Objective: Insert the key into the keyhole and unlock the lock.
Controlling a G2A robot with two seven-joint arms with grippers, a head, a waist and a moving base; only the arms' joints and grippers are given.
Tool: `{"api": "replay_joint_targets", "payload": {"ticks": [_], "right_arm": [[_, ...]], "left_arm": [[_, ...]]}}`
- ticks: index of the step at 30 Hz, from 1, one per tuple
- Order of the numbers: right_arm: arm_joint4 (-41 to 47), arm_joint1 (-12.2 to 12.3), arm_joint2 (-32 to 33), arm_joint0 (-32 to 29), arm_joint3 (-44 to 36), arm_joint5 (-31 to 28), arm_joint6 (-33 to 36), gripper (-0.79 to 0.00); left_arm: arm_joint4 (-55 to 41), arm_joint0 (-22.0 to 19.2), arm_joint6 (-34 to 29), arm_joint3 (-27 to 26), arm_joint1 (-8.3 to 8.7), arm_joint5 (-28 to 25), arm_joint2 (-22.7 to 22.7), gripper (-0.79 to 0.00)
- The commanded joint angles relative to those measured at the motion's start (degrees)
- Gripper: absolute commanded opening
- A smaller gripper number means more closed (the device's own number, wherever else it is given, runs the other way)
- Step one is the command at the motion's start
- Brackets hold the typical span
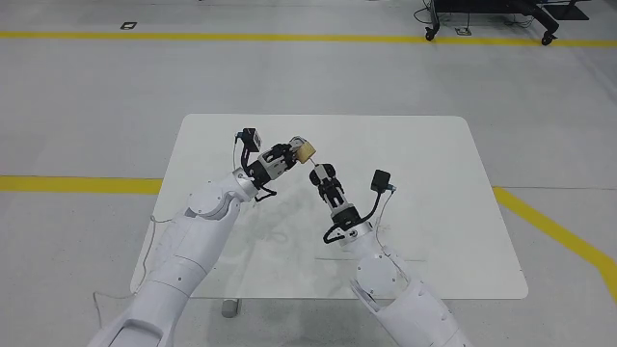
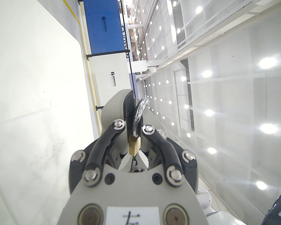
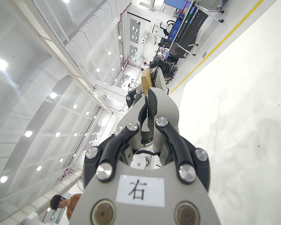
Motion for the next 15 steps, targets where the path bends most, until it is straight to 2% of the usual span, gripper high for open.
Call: {"api": "replay_joint_targets", "payload": {"ticks": [1, 15], "right_arm": [[-0.2, -0.1, 0.1, -0.1, -0.1, 0.1, 0.2, -0.785], [-1.8, -0.6, 0.9, -1.0, -1.0, 1.6, 0.8, -0.785]], "left_arm": [[0.0, 0.1, 0.2, 0.0, 0.00, 0.0, -0.1, -0.785], [0.4, 0.4, 0.6, -0.4, 0.01, 0.4, -0.8, -0.785]]}}
